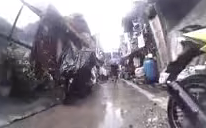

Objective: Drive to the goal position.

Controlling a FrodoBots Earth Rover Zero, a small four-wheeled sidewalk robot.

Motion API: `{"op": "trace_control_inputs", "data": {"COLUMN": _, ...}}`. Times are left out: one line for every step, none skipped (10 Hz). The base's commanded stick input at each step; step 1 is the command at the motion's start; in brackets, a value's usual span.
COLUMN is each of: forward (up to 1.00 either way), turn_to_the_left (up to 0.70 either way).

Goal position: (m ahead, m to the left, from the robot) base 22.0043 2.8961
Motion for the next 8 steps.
{"op": "trace_control_inputs", "data": {"forward": 0.99, "turn_to_the_left": -0.28}}
{"op": "trace_control_inputs", "data": {"forward": 0.99, "turn_to_the_left": -0.15}}
{"op": "trace_control_inputs", "data": {"forward": 0.99, "turn_to_the_left": 0.0}}
{"op": "trace_control_inputs", "data": {"forward": 0.99, "turn_to_the_left": 0.0}}
{"op": "trace_control_inputs", "data": {"forward": 0.99, "turn_to_the_left": 0.0}}
{"op": "trace_control_inputs", "data": {"forward": 0.99, "turn_to_the_left": 0.0}}
{"op": "trace_control_inputs", "data": {"forward": 0.99, "turn_to_the_left": -0.08}}
{"op": "trace_control_inputs", "data": {"forward": 0.99, "turn_to_the_left": -0.3}}
